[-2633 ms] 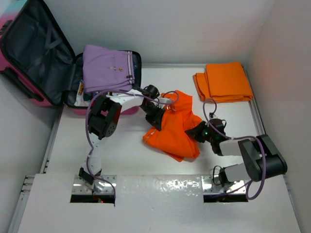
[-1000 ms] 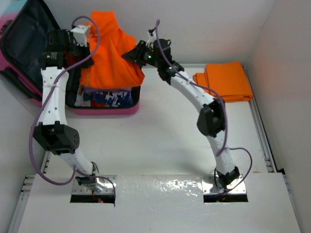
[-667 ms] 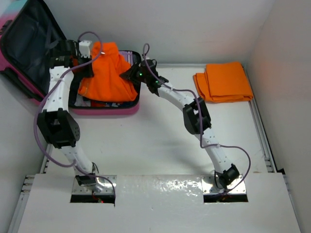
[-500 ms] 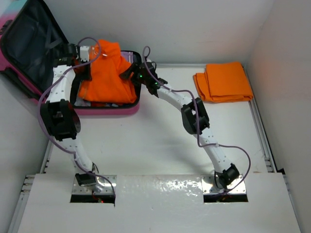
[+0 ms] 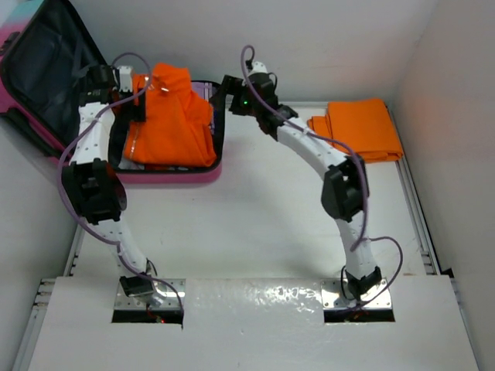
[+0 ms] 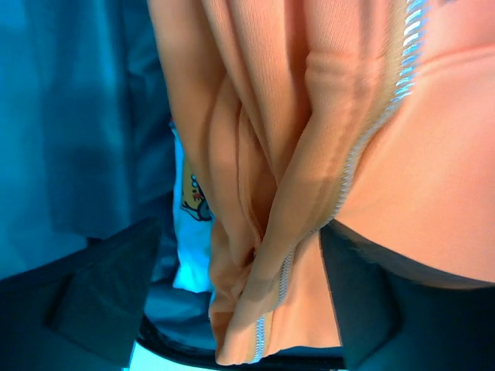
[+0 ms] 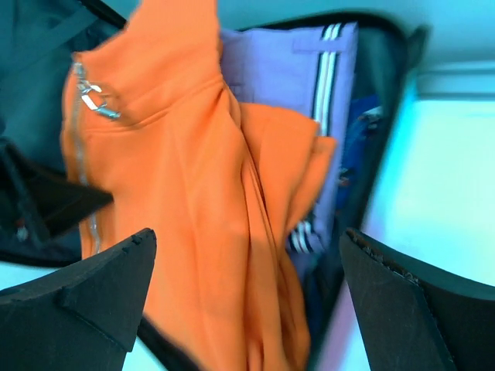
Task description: Pack the luggage
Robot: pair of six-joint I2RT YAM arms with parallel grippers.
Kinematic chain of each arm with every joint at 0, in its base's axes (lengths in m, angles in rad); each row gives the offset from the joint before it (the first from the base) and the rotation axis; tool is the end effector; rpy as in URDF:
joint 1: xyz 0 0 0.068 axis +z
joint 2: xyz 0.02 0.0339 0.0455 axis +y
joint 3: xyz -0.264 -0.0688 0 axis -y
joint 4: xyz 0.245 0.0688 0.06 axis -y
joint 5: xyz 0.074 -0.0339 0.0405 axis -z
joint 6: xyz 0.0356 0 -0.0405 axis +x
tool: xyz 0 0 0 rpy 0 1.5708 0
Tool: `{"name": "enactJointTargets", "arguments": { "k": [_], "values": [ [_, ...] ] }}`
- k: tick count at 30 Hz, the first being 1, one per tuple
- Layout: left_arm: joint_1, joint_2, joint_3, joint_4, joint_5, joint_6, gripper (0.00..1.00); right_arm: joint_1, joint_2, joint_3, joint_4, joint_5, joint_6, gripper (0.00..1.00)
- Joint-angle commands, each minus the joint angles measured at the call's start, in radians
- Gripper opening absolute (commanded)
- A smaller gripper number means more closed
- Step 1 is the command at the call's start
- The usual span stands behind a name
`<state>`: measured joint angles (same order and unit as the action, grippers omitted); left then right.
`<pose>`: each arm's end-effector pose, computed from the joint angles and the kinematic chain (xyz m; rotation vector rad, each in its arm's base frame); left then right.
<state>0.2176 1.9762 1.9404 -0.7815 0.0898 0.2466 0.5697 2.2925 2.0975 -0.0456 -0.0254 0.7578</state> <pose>0.4362 0.0932 0.3275 0.0770 2.3855 0.1128 0.4650 0.2989 0.2970 0.1612 1.9129 0.9467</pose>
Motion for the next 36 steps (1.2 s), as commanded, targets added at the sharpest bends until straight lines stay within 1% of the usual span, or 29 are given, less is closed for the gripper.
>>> {"name": "enactJointTargets", "arguments": {
  "k": [1, 2, 3, 4, 5, 6, 7, 8, 9, 10, 11, 12, 13, 14, 15, 17, 18, 20, 21, 22, 24, 26, 27, 29, 31, 32, 34, 35, 36],
  "values": [
    [0.006, -0.114, 0.071, 0.087, 0.014, -0.006, 0.84, -0.037, -0.247, -0.139, -0.099, 0.059, -0.136, 0.99],
    [0.005, -0.123, 0.078, 0.087, 0.018, -0.004, 0.87, -0.053, -0.292, -0.184, -0.146, 0.094, -0.155, 0.99],
    [0.006, -0.129, 0.081, 0.085, 0.019, -0.004, 0.92, -0.086, -0.333, -0.230, -0.184, 0.163, -0.179, 0.99],
    [0.006, -0.146, 0.084, 0.084, 0.018, -0.004, 0.96, -0.103, -0.375, -0.334, -0.253, 0.206, -0.237, 0.99],
    [0.006, -0.154, 0.089, 0.083, 0.016, -0.004, 0.97, -0.123, -0.449, -0.384, -0.285, 0.252, -0.271, 0.99],
    [0.006, -0.161, 0.092, 0.079, 0.016, -0.004, 0.99, -0.157, -0.477, -0.427, -0.312, 0.347, -0.306, 0.99],
    [0.006, -0.174, 0.092, 0.077, 0.018, -0.007, 1.00, -0.177, -0.499, -0.498, -0.357, 0.379, -0.389, 0.98],
    [0.006, -0.178, 0.092, 0.076, 0.024, -0.009, 1.00, -0.198, -0.519, -0.523, -0.381, 0.395, -0.428, 0.95],
    [0.006, -0.183, 0.092, 0.070, 0.025, -0.013, 1.00, -0.243, -0.518, -0.542, -0.402, 0.406, -0.484, 0.67],
    [0.005, -0.191, 0.094, 0.070, 0.027, -0.020, 1.00, -0.266, -0.513, -0.560, -0.449, 0.413, -0.495, 0.44],
    [0.003, -0.194, 0.094, 0.067, 0.034, -0.023, 1.00, -0.313, -0.489, -0.560, -0.477, 0.418, -0.495, 0.30],
    [0.005, -0.200, 0.095, 0.061, 0.039, -0.027, 1.00, -0.341, -0.473, -0.548, -0.515, 0.397, -0.489, 0.28],
    [0.003, -0.201, 0.101, 0.056, 0.042, -0.030, 1.00, -0.362, -0.456, -0.538, -0.525, 0.383, -0.485, 0.38],
    [0.002, -0.201, 0.107, 0.048, 0.056, -0.030, 1.00, -0.399, -0.441, -0.527, -0.531, 0.378, -0.480, 0.55],
    [0.003, -0.206, 0.114, 0.033, 0.057, -0.030, 1.00, -0.412, -0.409, -0.504, -0.524, 0.378, -0.489, 0.67],
    [0.002, -0.212, 0.130, 0.021, 0.051, -0.026, 1.00, -0.438, -0.372, -0.467, -0.522, 0.390, -0.503, 0.72],
    [0.000, -0.221, 0.138, 0.008, 0.050, -0.020, 1.00, -0.445, -0.325, -0.414, -0.534, 0.403, -0.521, 0.71],
    [-0.001, -0.232, 0.144, -0.008, 0.048, -0.013, 1.00, -0.473, -0.277, -0.358, -0.553, 0.412, -0.528, 0.64],
    [-0.001, -0.244, 0.146, -0.013, 0.048, -0.010, 1.00, -0.481, -0.233, -0.305, -0.568, 0.416, -0.531, 0.64],
    [-0.004, -0.250, 0.146, -0.018, 0.048, -0.006, 1.00, -0.488, -0.213, -0.288, -0.571, 0.423, -0.538, 0.64],
    [-0.009, -0.267, 0.146, -0.036, 0.051, 0.006, 1.00, -0.502, -0.148, -0.242, -0.574, 0.411, -0.575, 0.70],
    [-0.024, -0.273, 0.144, -0.053, 0.039, 0.019, 1.00, -0.507, -0.099, -0.208, -0.592, 0.357, -0.598, 0.77],
    [-0.033, -0.280, 0.138, -0.058, 0.031, 0.028, 1.00, -0.507, -0.073, -0.180, -0.617, 0.346, -0.609, 0.78],
    [-0.067, -0.283, 0.135, -0.067, 0.011, 0.034, 1.00, -0.507, -0.010, -0.169, -0.638, 0.335, -0.600, 0.77],
    [-0.113, -0.281, 0.137, -0.073, -0.008, 0.042, 1.00, -0.508, 0.024, -0.183, -0.645, 0.343, -0.585, 0.72],
    [-0.132, -0.280, 0.137, -0.074, -0.015, 0.043, 1.00, -0.511, 0.028, -0.209, -0.642, 0.350, -0.562, 0.65],
    [-0.196, -0.277, 0.138, -0.075, -0.039, 0.057, 1.00, -0.521, 0.022, -0.250, -0.623, 0.334, -0.539, 0.58],
    [-0.210, -0.275, 0.138, -0.076, -0.042, 0.063, 1.00, -0.522, 0.018, -0.295, -0.597, 0.319, -0.523, 0.45],
    [-0.262, -0.274, 0.141, -0.075, -0.041, 0.066, 1.00, -0.524, 0.013, -0.315, -0.587, 0.285, -0.519, 0.36]
  ]
}}
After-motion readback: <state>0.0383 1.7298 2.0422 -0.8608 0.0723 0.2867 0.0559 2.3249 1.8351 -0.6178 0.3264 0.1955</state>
